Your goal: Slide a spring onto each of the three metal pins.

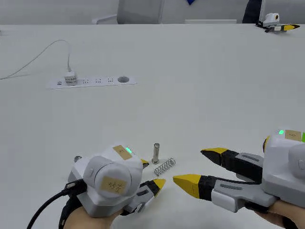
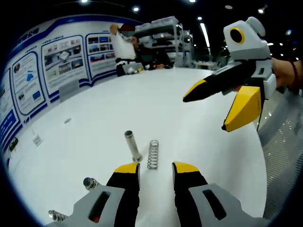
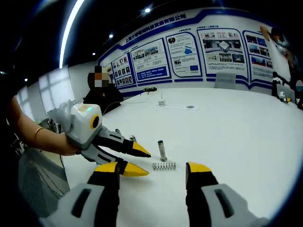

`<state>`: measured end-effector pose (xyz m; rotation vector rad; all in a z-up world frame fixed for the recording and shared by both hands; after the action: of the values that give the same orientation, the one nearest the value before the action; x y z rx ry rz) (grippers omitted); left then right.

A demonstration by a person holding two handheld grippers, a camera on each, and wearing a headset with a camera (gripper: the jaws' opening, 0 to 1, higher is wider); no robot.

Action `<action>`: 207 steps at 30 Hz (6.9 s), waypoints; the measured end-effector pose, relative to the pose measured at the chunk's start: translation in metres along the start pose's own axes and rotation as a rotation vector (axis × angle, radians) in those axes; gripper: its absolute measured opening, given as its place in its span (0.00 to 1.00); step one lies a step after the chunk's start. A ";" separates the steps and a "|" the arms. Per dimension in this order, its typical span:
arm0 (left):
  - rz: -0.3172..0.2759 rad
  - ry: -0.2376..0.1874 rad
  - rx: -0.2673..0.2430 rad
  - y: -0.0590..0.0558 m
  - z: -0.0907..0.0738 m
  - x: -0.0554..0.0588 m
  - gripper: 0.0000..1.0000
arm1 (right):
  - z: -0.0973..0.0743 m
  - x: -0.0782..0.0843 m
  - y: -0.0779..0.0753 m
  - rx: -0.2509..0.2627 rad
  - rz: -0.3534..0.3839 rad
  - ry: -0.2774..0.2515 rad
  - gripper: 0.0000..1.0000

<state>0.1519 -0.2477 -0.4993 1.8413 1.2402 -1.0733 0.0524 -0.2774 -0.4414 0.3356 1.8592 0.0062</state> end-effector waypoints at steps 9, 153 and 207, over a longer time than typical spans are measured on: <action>-0.008 0.036 0.006 0.005 0.012 0.006 0.24 | -0.006 0.004 -0.001 -0.011 -0.014 0.010 0.57; -0.144 -0.111 -0.205 0.009 -0.122 -0.004 0.57 | 0.056 -0.060 0.003 -0.008 0.006 -0.101 0.13; -0.317 -0.135 -0.365 0.048 -0.148 0.020 0.94 | 0.094 -0.025 -0.008 0.122 -0.339 0.027 0.13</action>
<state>0.2402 -0.1290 -0.4485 1.3081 1.5623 -1.0323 0.1458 -0.3062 -0.4487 0.1005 1.9274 -0.3371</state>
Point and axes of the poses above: the centre of the closed fingertips' face, and the gripper's own axes: z roughly forward along the fingers, y roughly to its left, x roughly out of its underside, the point moved 4 cm from there along -z, roughly backward along the fingers, and after that the axes turned 5 degrees about -y, right-handed, at the moved point
